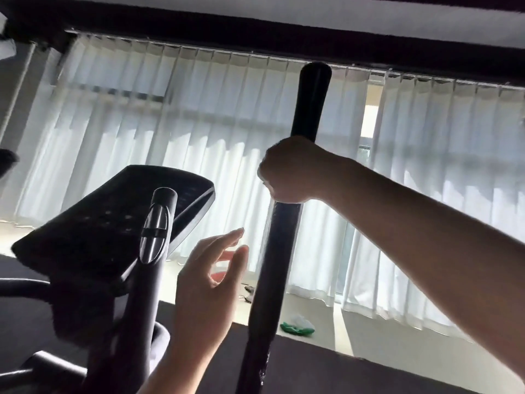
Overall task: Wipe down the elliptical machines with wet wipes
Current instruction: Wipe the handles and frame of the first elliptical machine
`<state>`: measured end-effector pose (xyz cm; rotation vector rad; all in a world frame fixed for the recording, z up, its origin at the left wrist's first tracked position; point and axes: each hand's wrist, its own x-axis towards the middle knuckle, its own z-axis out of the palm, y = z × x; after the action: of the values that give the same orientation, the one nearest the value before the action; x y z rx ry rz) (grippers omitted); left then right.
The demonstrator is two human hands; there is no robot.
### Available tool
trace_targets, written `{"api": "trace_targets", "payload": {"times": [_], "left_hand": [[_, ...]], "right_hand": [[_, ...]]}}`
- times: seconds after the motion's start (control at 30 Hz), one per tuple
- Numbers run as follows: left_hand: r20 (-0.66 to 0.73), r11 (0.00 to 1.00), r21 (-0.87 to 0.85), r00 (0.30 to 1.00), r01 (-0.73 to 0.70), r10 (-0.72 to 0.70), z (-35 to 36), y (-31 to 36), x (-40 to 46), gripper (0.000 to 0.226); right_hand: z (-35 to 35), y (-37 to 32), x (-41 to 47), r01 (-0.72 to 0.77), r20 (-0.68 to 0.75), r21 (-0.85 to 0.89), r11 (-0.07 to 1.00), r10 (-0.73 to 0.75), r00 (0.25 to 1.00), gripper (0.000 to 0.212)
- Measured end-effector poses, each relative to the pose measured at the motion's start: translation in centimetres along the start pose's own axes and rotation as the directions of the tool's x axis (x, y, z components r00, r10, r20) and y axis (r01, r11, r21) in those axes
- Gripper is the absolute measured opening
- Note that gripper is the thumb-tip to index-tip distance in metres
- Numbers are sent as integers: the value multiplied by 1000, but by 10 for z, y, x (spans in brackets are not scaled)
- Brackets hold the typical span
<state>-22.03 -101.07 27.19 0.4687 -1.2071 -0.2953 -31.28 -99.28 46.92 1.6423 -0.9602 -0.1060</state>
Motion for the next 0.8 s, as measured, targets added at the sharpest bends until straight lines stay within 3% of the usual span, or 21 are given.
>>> {"api": "trace_targets", "payload": {"times": [0.07, 0.27, 0.37, 0.5, 0.53, 0.57, 0.63, 0.67, 0.73, 0.8], "left_hand": [[-15, 998, -31, 999, 46, -46, -9, -8, -15, 36], [-33, 979, -73, 980, 191, -194, -20, -34, -37, 37], [-25, 971, -107, 976, 212, -216, -23, -37, -43, 37], [22, 953, -109, 960, 282, -281, -26, -37, -52, 31], [20, 949, -109, 955, 297, -297, -27, -37, -54, 31], [18, 946, -108, 951, 307, -307, -28, -38, -56, 31], [35, 938, -97, 943, 333, -331, -30, -38, -62, 30], [50, 933, -97, 938, 347, -344, -31, -39, -67, 29], [67, 926, -86, 929, 368, -364, -35, -40, -77, 28], [74, 916, -74, 918, 394, -389, -41, -40, -87, 23]], "right_hand": [[4, -17, -7, 47, 23, 31, 998, -48, 999, 29], [26, -67, -38, 183, 111, 135, 974, -198, 974, 13], [54, -95, -74, 300, -82, 206, 931, -289, 954, 14], [79, -107, -108, 481, -204, -3, 877, -471, 858, 47], [82, -103, -115, 500, -200, 94, 861, -476, 856, 45], [83, -96, -114, 477, -272, 205, 855, -418, 867, 40], [77, -78, -110, 232, -266, 304, 924, -152, 952, 32], [82, -74, -110, 165, -342, 318, 934, -50, 939, 31], [88, -88, -115, 25, -344, 495, 868, 169, 923, 29], [100, -124, -127, 22, -409, 595, 803, 279, 869, 28]]}}
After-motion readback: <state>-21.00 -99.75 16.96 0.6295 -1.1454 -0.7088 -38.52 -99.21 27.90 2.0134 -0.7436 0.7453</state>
